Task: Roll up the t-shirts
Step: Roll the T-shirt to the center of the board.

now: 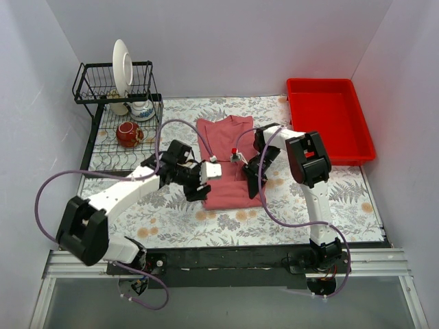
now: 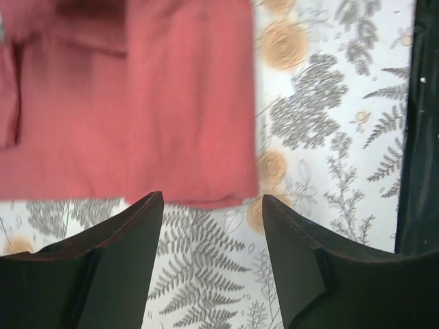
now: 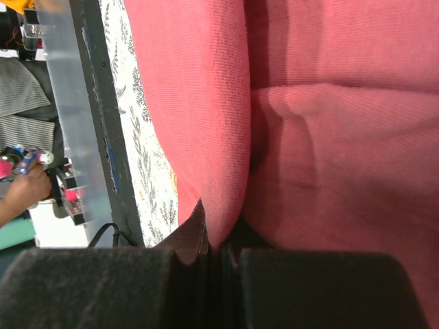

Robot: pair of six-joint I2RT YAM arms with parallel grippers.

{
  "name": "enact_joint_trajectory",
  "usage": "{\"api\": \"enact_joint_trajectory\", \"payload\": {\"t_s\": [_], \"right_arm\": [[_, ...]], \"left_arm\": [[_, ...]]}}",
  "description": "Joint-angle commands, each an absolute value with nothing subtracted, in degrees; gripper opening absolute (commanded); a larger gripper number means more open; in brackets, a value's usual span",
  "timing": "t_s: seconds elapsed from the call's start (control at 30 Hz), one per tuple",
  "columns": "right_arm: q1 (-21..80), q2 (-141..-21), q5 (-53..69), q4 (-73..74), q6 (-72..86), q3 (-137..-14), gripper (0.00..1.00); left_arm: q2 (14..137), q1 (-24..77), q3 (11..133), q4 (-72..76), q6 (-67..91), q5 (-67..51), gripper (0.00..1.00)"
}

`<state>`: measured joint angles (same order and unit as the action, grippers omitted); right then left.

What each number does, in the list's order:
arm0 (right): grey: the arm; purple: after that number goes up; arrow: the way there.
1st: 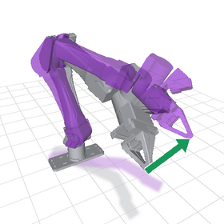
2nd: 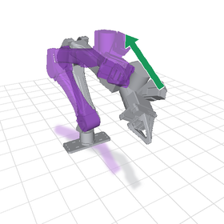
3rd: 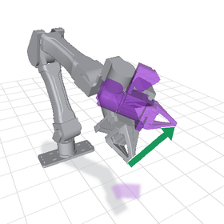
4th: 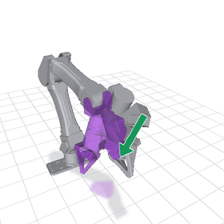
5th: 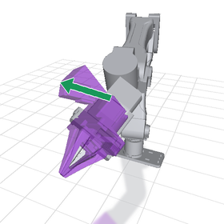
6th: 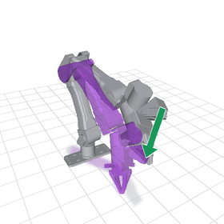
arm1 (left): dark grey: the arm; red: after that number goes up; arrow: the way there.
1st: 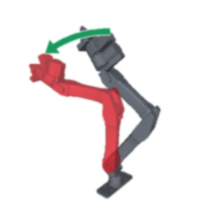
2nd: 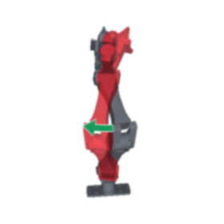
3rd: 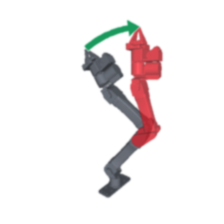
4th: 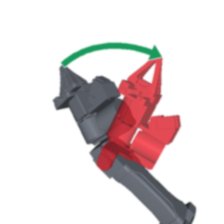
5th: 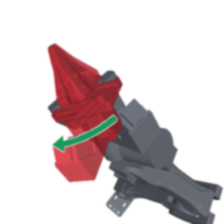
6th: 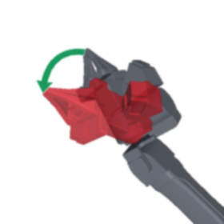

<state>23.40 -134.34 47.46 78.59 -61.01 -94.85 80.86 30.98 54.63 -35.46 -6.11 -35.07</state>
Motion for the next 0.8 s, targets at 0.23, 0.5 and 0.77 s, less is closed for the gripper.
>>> {"api": "enact_joint_trajectory", "payload": {"t_s": [0.23,0.5,0.77], "right_arm": [[23.82,-137.02,44.21,74.97,-59.24,-96.42,0.03],[23.82,-136.41,45.35,74.79,-60.99,-93.60,0.03],[19.43,-125.98,48.25,69.97,-55.74,-94.65,0.50]], "left_arm": [[76.81,44.91,39.03,-9.33,-5.89,-22.51,0.61],[86.74,45.88,35.86,-2.02,-6.85,-16.18,0.48],[87.01,43.68,42.88,-21.07,-5.72,-30.22,0.05]]}}
